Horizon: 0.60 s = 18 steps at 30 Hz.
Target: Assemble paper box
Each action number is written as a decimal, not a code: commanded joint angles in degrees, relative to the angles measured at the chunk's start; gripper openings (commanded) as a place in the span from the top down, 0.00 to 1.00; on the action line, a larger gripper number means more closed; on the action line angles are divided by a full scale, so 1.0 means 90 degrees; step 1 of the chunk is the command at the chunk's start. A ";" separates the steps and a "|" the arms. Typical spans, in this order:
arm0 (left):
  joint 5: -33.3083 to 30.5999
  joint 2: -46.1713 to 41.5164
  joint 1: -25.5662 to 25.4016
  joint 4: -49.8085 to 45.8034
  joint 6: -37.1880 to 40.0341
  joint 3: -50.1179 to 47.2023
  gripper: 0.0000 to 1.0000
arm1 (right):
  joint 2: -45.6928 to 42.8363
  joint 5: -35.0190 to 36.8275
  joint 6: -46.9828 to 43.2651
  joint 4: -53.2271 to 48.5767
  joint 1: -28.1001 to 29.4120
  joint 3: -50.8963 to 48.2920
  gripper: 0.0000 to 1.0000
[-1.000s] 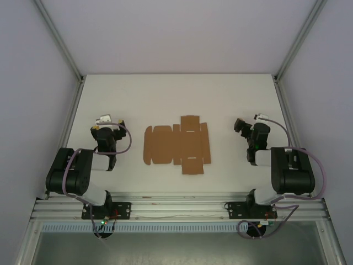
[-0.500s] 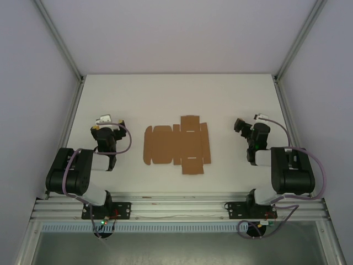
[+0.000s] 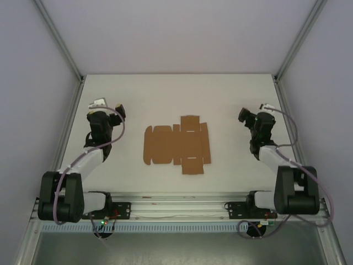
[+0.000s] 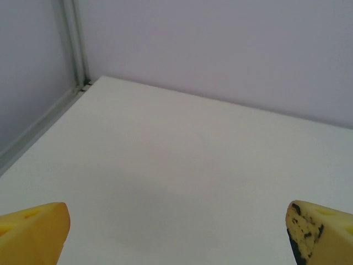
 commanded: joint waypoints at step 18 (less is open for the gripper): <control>0.2347 0.0802 -0.1183 -0.2534 -0.2179 0.0243 0.00 | 0.1240 -0.2280 0.2348 -0.3044 0.3000 0.1514 0.48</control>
